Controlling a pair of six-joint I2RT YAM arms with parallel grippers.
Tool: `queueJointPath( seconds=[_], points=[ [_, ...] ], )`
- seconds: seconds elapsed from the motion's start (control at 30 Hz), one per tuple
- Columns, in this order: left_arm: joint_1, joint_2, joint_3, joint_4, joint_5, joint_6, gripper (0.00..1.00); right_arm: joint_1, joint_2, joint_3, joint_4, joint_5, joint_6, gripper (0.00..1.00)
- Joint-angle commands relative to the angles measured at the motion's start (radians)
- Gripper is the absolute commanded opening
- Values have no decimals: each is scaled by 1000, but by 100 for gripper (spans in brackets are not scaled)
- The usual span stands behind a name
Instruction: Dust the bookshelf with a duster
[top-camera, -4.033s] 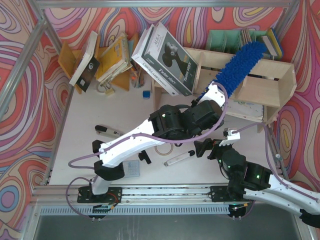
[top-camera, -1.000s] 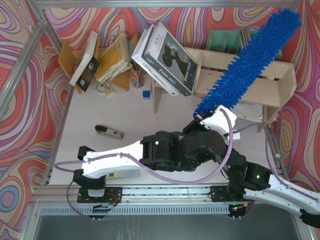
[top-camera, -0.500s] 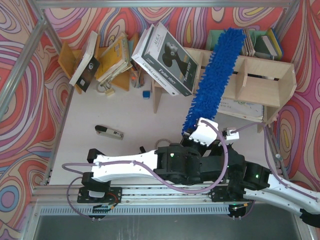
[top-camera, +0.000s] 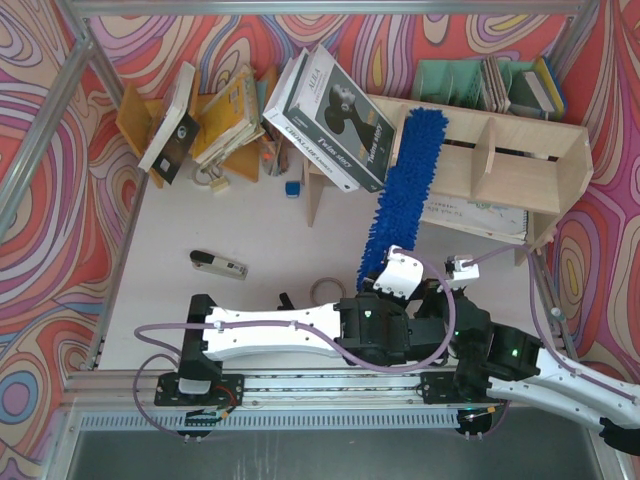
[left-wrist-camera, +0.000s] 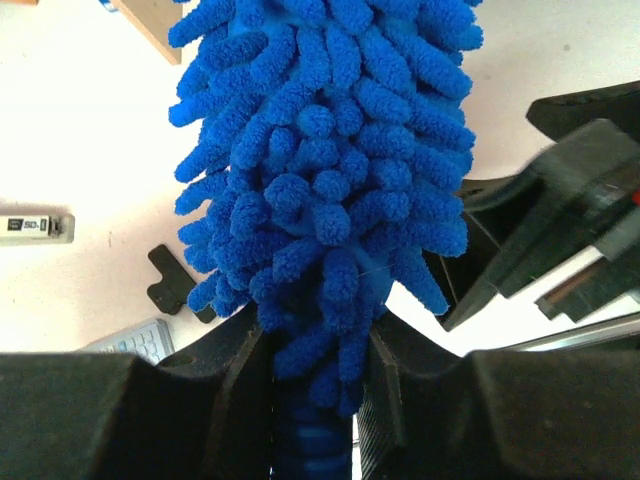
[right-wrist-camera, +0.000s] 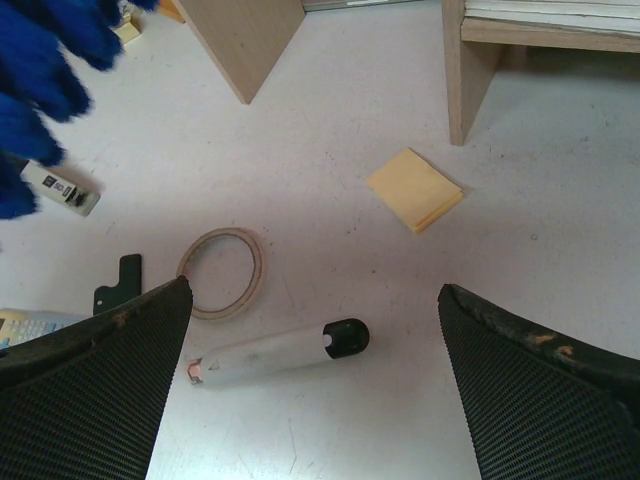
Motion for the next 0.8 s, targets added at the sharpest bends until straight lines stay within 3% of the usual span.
queueJointPath(
  seconds=[0.0, 0.37, 0.77],
  points=[
    [32, -45, -55, 58, 16, -56, 0, 0, -8, 1, -9, 24, 8, 99],
    [46, -14, -69, 78, 101, -79, 0, -1, -11, 1, -11, 25, 9, 99],
    [15, -90, 46, 69, -5, -7, 0, -1, -14, 1, -13, 25, 11, 99]
  ],
)
